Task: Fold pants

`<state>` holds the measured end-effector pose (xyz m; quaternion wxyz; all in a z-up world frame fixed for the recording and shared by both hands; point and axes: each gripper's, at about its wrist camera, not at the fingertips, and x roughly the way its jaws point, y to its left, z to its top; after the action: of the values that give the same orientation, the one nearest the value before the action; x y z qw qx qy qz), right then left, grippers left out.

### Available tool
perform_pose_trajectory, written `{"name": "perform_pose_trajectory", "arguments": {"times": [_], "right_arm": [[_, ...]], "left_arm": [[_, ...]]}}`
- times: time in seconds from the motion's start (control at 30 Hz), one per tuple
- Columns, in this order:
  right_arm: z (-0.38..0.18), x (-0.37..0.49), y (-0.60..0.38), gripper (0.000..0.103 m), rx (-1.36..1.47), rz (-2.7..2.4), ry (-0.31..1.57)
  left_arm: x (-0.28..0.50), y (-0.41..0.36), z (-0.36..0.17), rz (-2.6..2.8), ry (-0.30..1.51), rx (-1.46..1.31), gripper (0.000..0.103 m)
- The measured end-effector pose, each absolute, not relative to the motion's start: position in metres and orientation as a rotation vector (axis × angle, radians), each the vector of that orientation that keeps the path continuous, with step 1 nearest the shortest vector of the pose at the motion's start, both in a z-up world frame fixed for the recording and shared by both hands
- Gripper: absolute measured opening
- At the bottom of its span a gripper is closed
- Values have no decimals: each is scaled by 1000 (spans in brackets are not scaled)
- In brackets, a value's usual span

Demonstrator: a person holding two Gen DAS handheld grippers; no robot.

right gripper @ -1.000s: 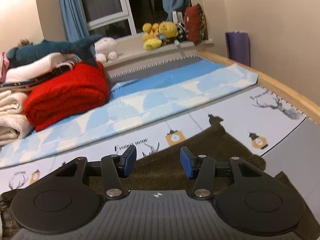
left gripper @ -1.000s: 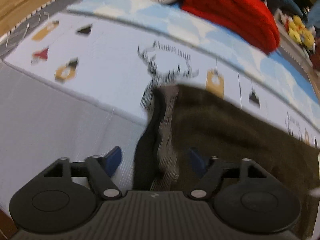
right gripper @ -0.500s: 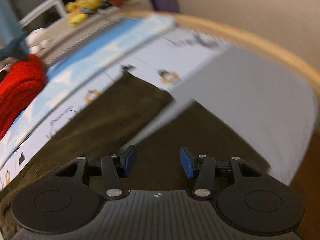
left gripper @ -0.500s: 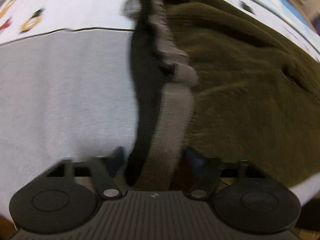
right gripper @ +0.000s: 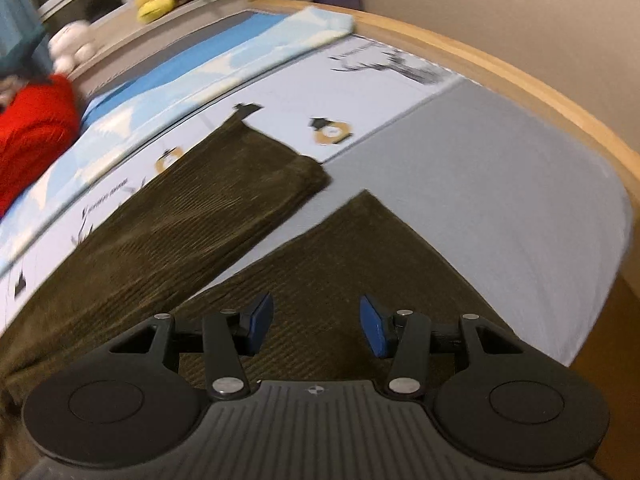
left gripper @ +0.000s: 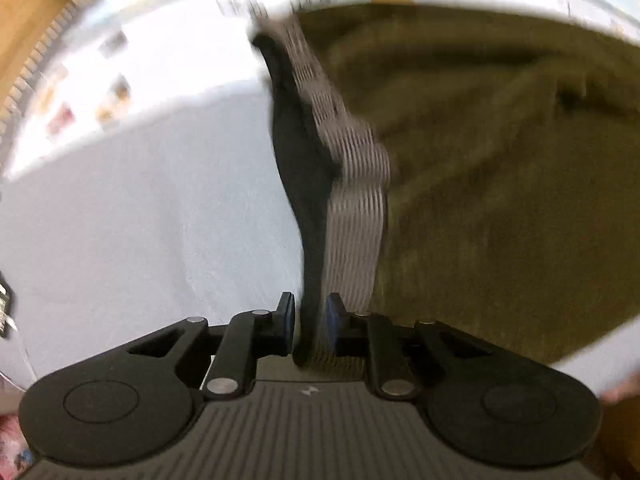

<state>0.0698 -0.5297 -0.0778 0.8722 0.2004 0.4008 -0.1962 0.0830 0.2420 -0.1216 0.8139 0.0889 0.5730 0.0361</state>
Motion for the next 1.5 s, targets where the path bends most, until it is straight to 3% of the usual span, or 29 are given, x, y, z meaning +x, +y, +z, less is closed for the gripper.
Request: {"name": "perform_pose_trajectory", "arguments": {"times": [0.13,0.27,0.3,0.4,0.47,0.63,0.73,0.87,0.97,1.3,1.33,1.43,1.47,1.5], "right_arm": [[-75,79,-515,51,365,-365,848],[-72,85,-503,51,325,-335,841],[-71,86,-501,51,319,-328,837],[-67,88,-493,51,313,-306,817],[-62,91,-487,51,317,-282,796],[-51,100,-470,51,290,-239,737],[-46,108,-457,51,262,-220,710],[-40,117,-440,51,227,-192,683],[-37,122,-428,51,198,-170,670],[-33,138,-410,51,178,-144,652],[-32,140,-409,51,177,-149,642],[-34,148,-405,51,229,-135,656],[-33,150,-401,51,240,-115,657],[-31,151,-397,50,234,-99,647]], "left_arm": [[80,228,-110,-86,1160,86,22],[80,204,-168,-153,1407,295,26],[78,195,-166,-185,1375,366,26],[85,204,-137,-135,1272,240,32],[90,207,-121,-119,1189,166,50],[106,190,-111,-82,1101,193,54],[108,180,-106,-80,1040,222,67],[113,176,-97,-66,961,191,70],[118,173,-91,-57,929,163,82],[141,153,-89,-51,880,186,82],[144,153,-90,-53,882,170,75],[155,144,-88,-78,892,144,20],[158,141,-88,-86,886,146,10],[161,137,-87,-96,876,152,7]]}}
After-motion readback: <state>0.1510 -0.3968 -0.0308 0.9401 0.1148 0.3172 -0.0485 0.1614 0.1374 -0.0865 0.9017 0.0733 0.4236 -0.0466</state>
